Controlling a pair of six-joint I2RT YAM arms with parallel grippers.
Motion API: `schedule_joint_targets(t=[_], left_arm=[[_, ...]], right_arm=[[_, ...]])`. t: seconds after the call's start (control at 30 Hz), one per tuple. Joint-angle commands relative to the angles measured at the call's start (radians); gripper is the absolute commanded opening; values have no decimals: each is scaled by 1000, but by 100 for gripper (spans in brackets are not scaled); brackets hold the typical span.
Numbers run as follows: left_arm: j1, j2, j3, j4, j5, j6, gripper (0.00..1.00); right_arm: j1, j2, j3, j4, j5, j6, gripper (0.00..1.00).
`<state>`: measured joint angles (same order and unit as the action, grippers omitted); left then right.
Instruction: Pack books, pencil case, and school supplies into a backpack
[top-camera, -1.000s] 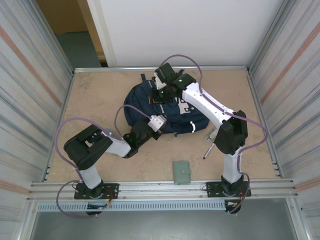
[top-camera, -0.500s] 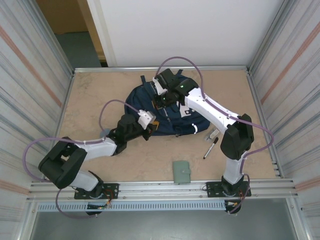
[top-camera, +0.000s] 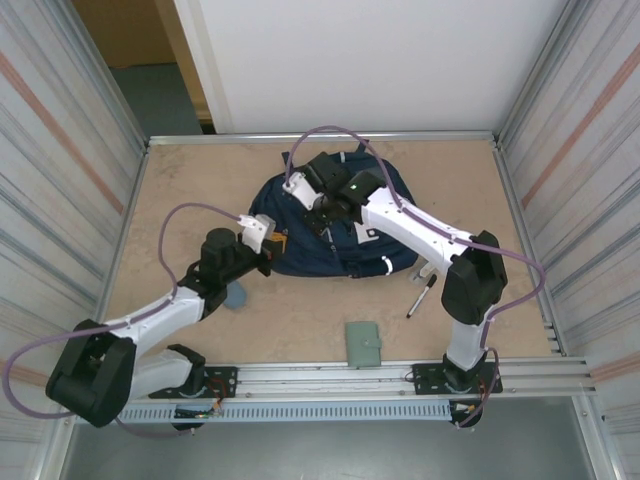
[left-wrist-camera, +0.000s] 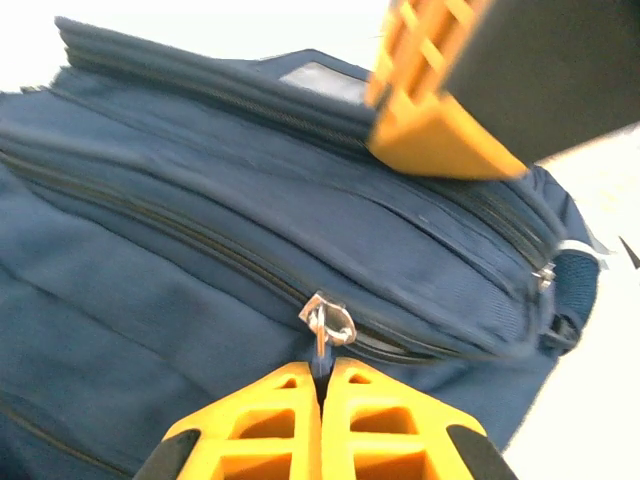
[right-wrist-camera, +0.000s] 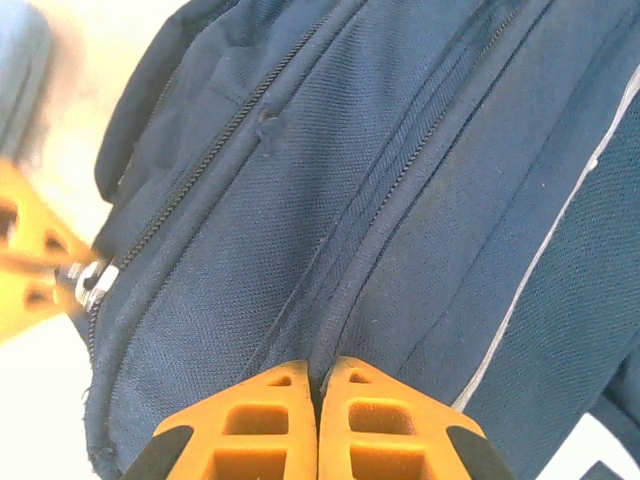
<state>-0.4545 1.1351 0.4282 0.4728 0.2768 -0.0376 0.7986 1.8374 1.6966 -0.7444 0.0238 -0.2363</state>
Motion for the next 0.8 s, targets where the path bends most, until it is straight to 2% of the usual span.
schedule_joint_targets(t=[0.0, 0.13, 0.23, 0.3, 0.47, 0.57, 0.67, 0.77], left_arm=[[46, -47, -8, -3, -107, -24, 0], [47, -56, -8, -22, -56, -57, 0], [47, -34, -61, 53, -116, -101, 0], [56, -11, -72, 58, -146, -106, 0], [83, 40, -24, -8, -87, -93, 0], [95, 74, -19, 21, -31, -96, 0], [105, 122, -16, 67, 26, -88, 0], [127, 172, 2, 77, 36, -96, 0]], right_arm=[[18, -7, 22, -128, 106, -249, 0], [19, 22, 64, -124, 130, -293, 0], [28, 13, 45, -102, 133, -361, 0], [27, -24, -27, -49, 105, -424, 0], [23, -145, -208, 78, -4, -531, 0], [11, -185, -289, 45, -83, -713, 0], [-12, -177, -309, 36, -47, -748, 0], [-45, -179, -322, 41, -48, -752, 0]])
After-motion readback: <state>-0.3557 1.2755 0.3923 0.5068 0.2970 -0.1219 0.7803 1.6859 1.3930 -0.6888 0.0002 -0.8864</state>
